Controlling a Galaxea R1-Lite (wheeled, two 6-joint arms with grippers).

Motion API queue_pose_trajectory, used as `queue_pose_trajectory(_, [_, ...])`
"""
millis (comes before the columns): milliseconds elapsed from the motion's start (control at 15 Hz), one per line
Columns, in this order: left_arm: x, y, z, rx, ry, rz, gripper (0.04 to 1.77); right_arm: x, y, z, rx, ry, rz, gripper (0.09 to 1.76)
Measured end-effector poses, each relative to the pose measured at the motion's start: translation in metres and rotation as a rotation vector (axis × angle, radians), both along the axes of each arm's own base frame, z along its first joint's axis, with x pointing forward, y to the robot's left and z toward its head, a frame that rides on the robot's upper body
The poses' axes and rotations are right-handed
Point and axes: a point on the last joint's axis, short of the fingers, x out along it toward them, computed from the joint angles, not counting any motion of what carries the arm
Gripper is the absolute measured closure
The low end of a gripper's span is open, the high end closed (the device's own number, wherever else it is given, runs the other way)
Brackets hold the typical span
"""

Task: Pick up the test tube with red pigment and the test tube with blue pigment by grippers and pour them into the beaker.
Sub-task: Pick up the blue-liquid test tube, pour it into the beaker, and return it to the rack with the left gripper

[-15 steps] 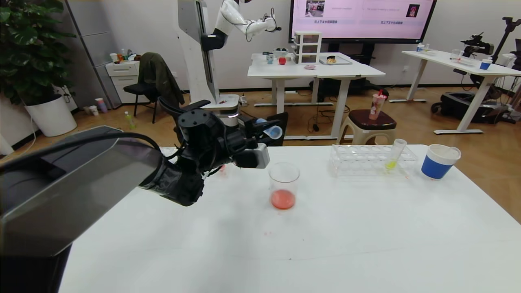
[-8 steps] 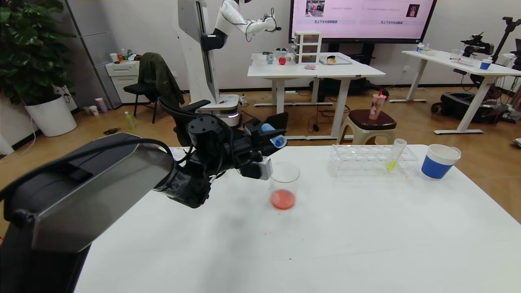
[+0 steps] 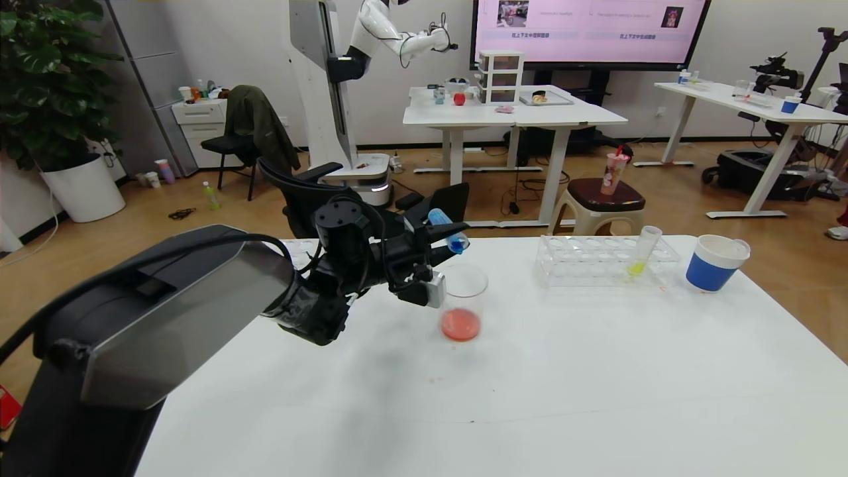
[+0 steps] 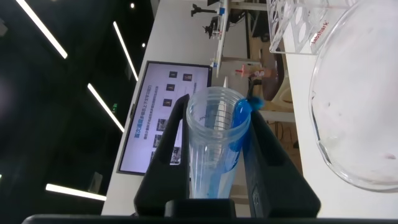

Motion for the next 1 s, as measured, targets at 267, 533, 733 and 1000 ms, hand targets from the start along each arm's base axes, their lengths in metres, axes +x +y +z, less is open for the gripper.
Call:
queue_pose_trajectory(267, [0.0007,-0.0003,-0.0029,0.022,-0.037,0.005,1.3,0.0,0.0,0.0,0.0,0.0,0.0,0.11])
queue_pose_trajectory(533, [0.0006,-0.0005,-0.0032,0.041,-0.079,0.01,1.3,0.0,0.0,0.0,0.0,0.0,0.0,0.11])
queue_pose_trajectory(733, [0.0006,-0.0005,-0.0037,0.06,-0.117,0.014,1.3,0.0,0.0,0.0,0.0,0.0,0.0,0.11])
queue_pose_trajectory(1000, [0.0011,-0.0004,-0.0068,0.085,-0.157,0.005,1.3,0.0,0.0,0.0,0.0,0.0,0.0,0.11])
